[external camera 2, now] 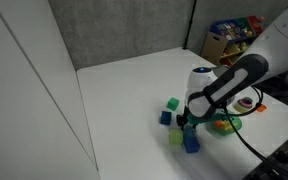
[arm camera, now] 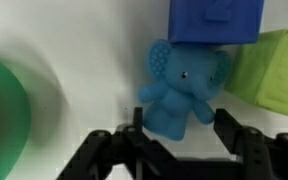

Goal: Place the light-blue item in the bowl

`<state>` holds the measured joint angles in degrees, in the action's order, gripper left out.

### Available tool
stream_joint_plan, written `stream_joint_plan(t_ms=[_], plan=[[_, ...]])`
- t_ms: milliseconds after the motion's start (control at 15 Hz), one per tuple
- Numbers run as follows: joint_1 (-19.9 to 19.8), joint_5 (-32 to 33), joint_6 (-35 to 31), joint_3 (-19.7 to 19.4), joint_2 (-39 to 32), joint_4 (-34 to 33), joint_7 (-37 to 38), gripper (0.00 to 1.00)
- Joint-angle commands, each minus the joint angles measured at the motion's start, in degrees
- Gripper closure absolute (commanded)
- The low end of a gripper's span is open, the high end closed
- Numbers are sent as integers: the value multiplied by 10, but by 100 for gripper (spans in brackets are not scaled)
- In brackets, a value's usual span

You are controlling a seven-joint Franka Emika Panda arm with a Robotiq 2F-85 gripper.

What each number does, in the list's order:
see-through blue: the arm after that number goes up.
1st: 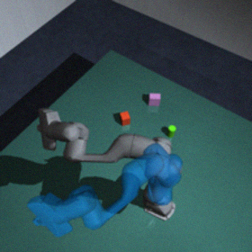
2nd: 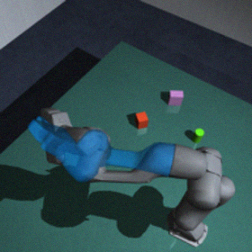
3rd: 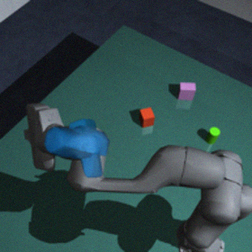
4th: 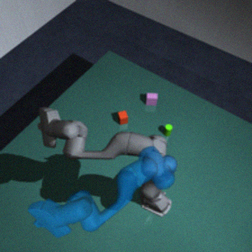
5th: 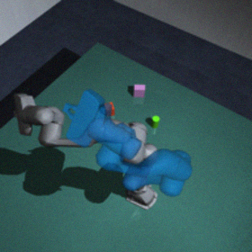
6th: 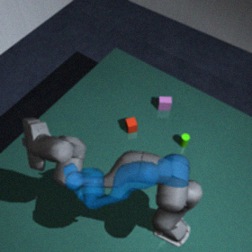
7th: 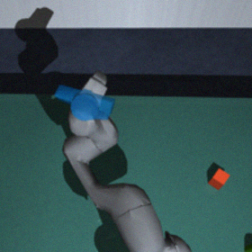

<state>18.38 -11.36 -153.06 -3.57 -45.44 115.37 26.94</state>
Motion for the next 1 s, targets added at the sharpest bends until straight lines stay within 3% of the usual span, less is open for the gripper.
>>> stream_joint_plan(t_ms=[0, 333, 667, 933], plan=[[2, 15, 2, -2, -6, -11, 14, 58], [0, 21, 6, -3, 2, -8, 11, 94], [-3, 24, 5, -4, 4, -5, 8, 93], [-3, 32, 1, -9, 15, 0, 6, 100]])
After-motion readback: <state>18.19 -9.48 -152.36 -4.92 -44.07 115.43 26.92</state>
